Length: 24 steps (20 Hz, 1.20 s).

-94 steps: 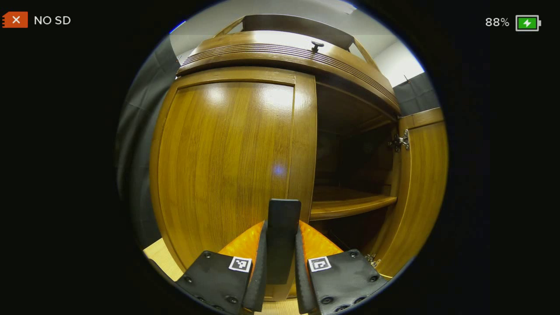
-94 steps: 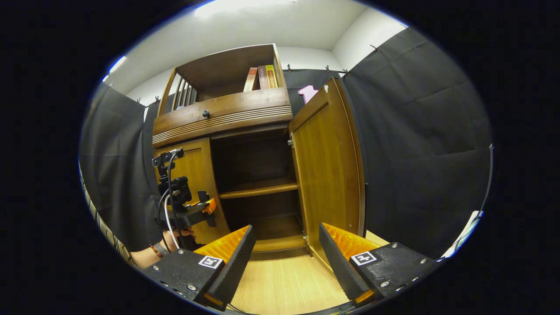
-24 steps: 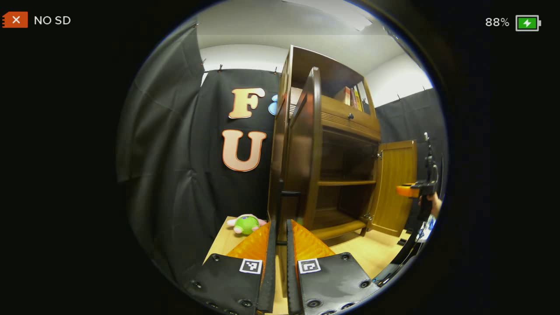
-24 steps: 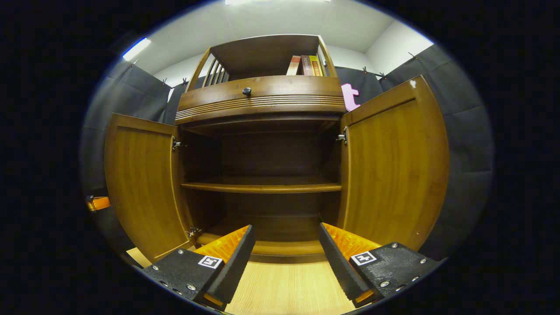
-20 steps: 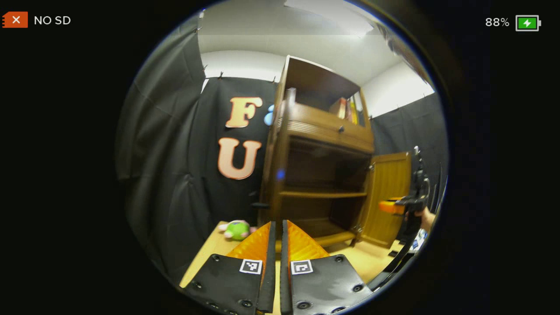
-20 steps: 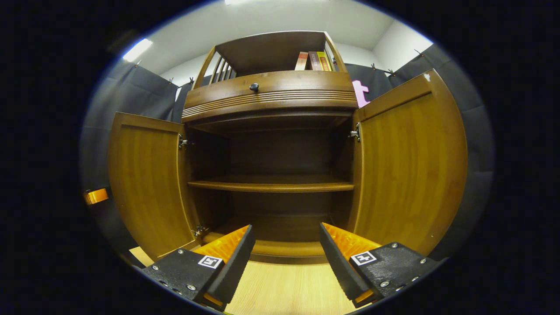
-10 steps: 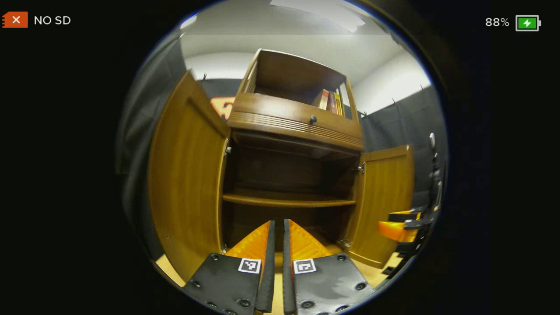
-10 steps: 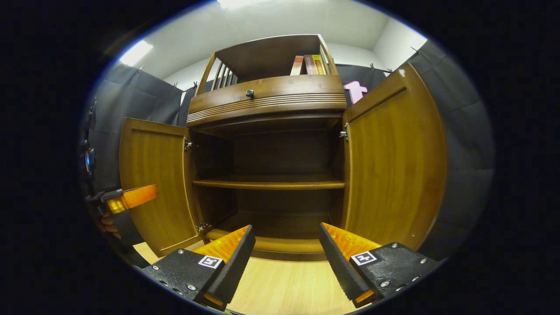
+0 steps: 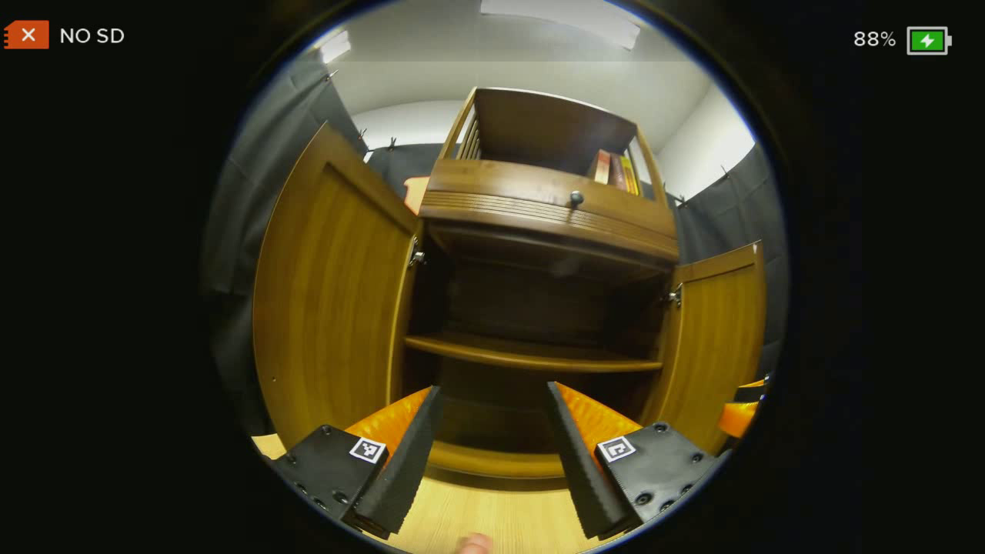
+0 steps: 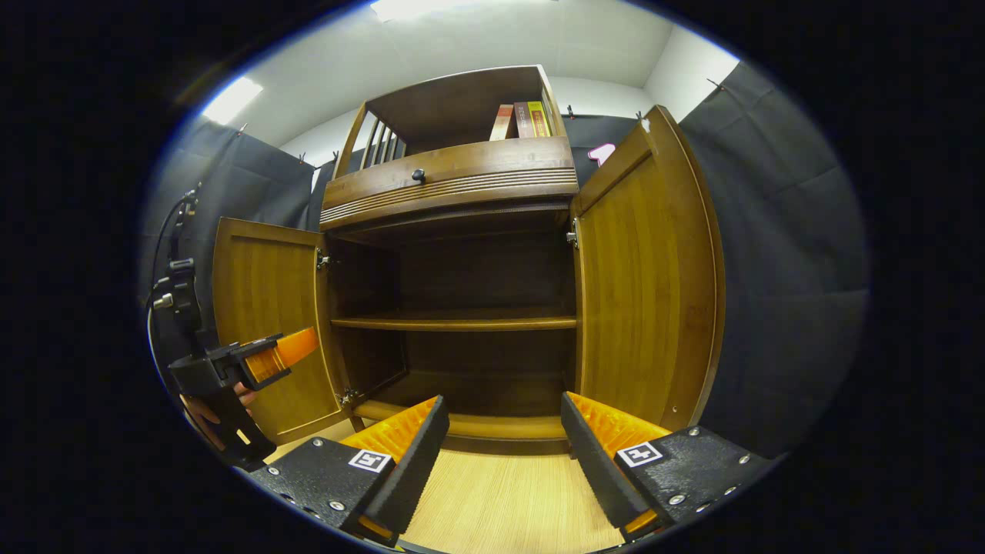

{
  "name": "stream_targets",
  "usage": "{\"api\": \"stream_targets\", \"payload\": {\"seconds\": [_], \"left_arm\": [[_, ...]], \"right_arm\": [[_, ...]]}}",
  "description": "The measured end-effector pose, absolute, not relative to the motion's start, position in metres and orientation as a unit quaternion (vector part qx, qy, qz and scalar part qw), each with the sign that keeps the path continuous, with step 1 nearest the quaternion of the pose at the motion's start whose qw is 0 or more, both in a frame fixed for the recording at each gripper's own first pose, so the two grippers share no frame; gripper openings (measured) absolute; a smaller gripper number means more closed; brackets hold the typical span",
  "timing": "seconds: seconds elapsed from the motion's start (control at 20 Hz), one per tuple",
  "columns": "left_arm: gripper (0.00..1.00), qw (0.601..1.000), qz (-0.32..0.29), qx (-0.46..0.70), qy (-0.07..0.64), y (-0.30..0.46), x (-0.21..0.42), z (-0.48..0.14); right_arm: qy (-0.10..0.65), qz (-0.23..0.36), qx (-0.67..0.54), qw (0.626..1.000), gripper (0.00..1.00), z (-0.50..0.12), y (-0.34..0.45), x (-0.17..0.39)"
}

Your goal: Open the right door of the double-door shoe cabinet with the right hand, and open the left door with the left hand.

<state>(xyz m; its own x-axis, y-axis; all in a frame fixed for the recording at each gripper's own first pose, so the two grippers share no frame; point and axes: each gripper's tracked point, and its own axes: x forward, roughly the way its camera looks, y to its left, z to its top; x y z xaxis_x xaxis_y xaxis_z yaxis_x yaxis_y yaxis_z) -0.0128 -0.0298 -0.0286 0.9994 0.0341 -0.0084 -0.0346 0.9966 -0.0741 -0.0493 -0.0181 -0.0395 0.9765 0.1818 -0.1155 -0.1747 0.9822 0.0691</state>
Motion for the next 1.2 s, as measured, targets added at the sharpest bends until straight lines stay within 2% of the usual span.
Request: {"api": "stream_targets", "payload": {"seconds": [0.05, 0.2, 0.25, 0.3, 0.4, 0.75, 0.8, 0.85, 1.2], "left_arm": [[0.80, 0.999, 0.030, -0.031, 0.006, -0.024, -0.014, -0.030], [0.80, 0.998, 0.058, -0.024, 0.002, -0.011, -0.014, -0.028], [0.81, 0.997, 0.065, -0.027, 0.000, -0.009, -0.015, -0.028], [0.81, 0.997, 0.073, -0.031, -0.003, -0.006, -0.013, -0.027], [0.82, 0.996, 0.085, -0.033, -0.006, -0.002, -0.013, -0.025], [0.80, 0.996, 0.089, -0.010, -0.019, 0.001, -0.014, -0.017], [0.80, 0.996, 0.089, -0.008, -0.020, 0.000, -0.014, -0.016], [0.81, 0.996, 0.088, -0.006, -0.020, 0.000, -0.015, -0.017], [0.81, 0.996, 0.086, 0.010, -0.023, 0.002, -0.017, -0.014]], "right_arm": [[0.062, 0.091, 0.034, 0.993, 0.91, -0.040, -0.020, -0.048], [0.063, 0.097, 0.042, 0.992, 0.91, -0.046, -0.022, -0.044], [0.065, 0.099, 0.041, 0.992, 1.00, -0.048, -0.022, -0.043], [0.066, 0.103, 0.041, 0.992, 0.91, -0.050, -0.022, -0.043], [0.067, 0.106, 0.041, 0.991, 0.91, -0.052, -0.022, -0.041], [0.066, 0.108, 0.050, 0.991, 0.91, -0.056, -0.020, -0.040], [0.067, 0.107, 0.050, 0.991, 0.86, -0.058, -0.020, -0.040], [0.068, 0.108, 0.051, 0.991, 0.91, -0.058, -0.019, -0.040], [0.069, 0.111, 0.055, 0.990, 0.91, -0.060, -0.012, -0.040]]}}
